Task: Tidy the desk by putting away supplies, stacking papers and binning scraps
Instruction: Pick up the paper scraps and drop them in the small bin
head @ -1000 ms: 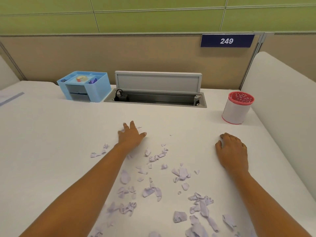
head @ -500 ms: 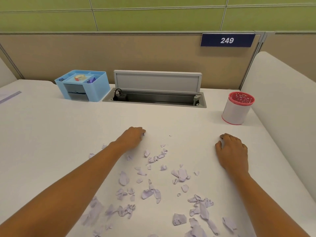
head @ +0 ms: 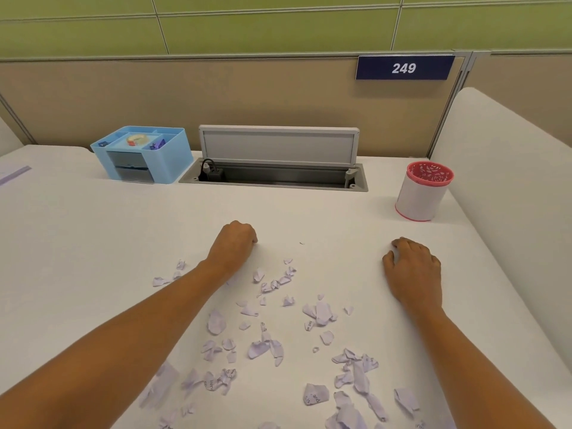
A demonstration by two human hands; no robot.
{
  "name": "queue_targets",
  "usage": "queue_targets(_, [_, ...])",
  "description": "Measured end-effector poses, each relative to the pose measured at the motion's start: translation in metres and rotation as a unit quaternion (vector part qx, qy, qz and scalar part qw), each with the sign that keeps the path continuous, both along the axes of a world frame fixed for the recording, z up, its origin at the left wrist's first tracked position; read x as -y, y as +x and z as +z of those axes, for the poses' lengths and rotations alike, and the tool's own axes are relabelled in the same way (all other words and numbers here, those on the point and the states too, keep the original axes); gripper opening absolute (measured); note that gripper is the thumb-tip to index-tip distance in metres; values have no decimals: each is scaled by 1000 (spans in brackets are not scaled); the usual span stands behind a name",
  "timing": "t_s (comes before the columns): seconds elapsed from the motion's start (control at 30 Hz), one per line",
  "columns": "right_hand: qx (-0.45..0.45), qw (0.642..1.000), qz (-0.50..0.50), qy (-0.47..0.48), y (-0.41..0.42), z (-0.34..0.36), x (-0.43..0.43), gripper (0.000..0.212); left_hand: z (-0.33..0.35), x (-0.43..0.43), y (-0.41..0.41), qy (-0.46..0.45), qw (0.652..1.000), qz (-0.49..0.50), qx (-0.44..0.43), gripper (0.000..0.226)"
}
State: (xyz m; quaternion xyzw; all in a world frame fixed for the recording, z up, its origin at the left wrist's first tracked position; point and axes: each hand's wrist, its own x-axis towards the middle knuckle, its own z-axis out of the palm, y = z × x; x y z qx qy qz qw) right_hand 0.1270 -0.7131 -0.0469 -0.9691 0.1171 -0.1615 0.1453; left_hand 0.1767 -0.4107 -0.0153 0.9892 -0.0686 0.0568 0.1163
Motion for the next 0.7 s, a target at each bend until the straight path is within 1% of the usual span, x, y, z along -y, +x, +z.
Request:
queue_targets(0.17, [1,1000,1,0,0,1,0,28,31,51,10,-112,994,-4,16,20])
queue_targets(0.27, [-6,1000,-1,-12,1,1,0,29,51,98,28,-157,986,-42,28,18])
queue_targets(0.4, [-5,1000,-4,-2,2,-1,0,30,76,173,55,-169,978,-107,61,21])
queue_targets(0.5, [8,1000,-10,4,2,-3,-1,25,95,228,69,-187,967,-154,74,20])
queue_targets(0.6, [24,1000,-18,-6,3,-4,-1,18,107,274,83,-195,963,-171,74,17])
queue_targets(0.7, [20,1000,-16,-17,3,-5,0,20,108,304,96,-194,964,-172,61,17])
